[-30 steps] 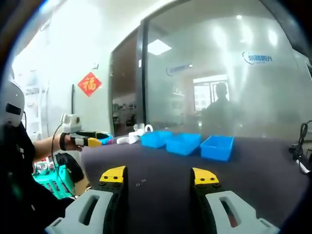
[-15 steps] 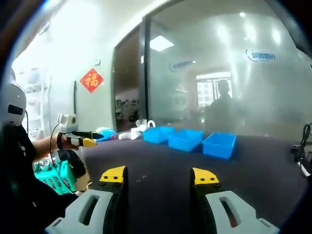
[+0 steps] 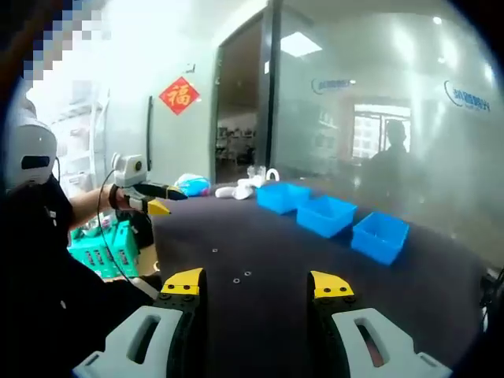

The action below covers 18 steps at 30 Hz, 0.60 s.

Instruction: Sort the screws, nuts, and washers into the corresponding bins

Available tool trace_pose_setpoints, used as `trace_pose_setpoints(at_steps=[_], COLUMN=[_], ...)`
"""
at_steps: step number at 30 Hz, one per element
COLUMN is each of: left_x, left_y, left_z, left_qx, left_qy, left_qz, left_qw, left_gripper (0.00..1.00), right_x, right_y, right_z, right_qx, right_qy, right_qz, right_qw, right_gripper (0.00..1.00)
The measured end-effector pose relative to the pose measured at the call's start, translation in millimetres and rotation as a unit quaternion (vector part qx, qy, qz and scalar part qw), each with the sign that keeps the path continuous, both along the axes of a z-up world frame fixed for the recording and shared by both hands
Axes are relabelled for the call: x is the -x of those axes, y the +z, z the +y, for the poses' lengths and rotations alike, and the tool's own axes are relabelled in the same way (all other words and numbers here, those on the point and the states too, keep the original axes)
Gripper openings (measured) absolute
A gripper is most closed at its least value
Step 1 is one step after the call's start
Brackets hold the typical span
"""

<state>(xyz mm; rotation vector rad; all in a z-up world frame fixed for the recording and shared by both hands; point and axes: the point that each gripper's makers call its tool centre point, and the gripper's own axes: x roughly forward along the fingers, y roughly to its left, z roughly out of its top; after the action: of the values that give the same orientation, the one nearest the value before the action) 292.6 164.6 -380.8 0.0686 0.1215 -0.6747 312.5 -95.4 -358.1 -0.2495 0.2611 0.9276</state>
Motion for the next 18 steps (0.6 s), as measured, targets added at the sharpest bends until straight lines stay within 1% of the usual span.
trace_pose_setpoints(at_steps=[4, 8, 9, 11, 13, 18], left_x=[4.3, 9.7, 10.9, 12.3, 13.6, 17.2], left_y=[-0.1, -2.8, -3.4, -4.7, -6.8, -8.7], left_z=[-2, -6, -6, -7, -6, -6], left_qx=[-0.002, -0.009, -0.011, -0.011, -0.015, -0.018], left_qy=[-0.013, -0.027, -0.029, -0.029, -0.028, -0.031], left_qz=[0.007, 0.014, 0.015, 0.017, 0.019, 0.023], left_qw=[0.9999, 0.9995, 0.9994, 0.9994, 0.9993, 0.9991], left_gripper=[0.43, 0.43, 0.43, 0.43, 0.43, 0.43], right_x=[-1, -2, -2, -2, -2, -8], right_y=[-0.8, -9.8, -10.9, -12.8, -15.5, -16.8], right_z=[14, 27, 32, 39, 48, 73], right_qx=[0.03, 0.089, 0.105, 0.122, 0.152, 0.188], right_qy=[0.032, 0.071, 0.084, 0.101, 0.127, 0.17], right_qz=[0.008, 0.009, 0.008, 0.011, 0.01, 0.009], right_qw=[0.999, 0.9935, 0.9909, 0.9873, 0.9801, 0.9673], right_gripper=[0.47, 0.46, 0.46, 0.46, 0.46, 0.46])
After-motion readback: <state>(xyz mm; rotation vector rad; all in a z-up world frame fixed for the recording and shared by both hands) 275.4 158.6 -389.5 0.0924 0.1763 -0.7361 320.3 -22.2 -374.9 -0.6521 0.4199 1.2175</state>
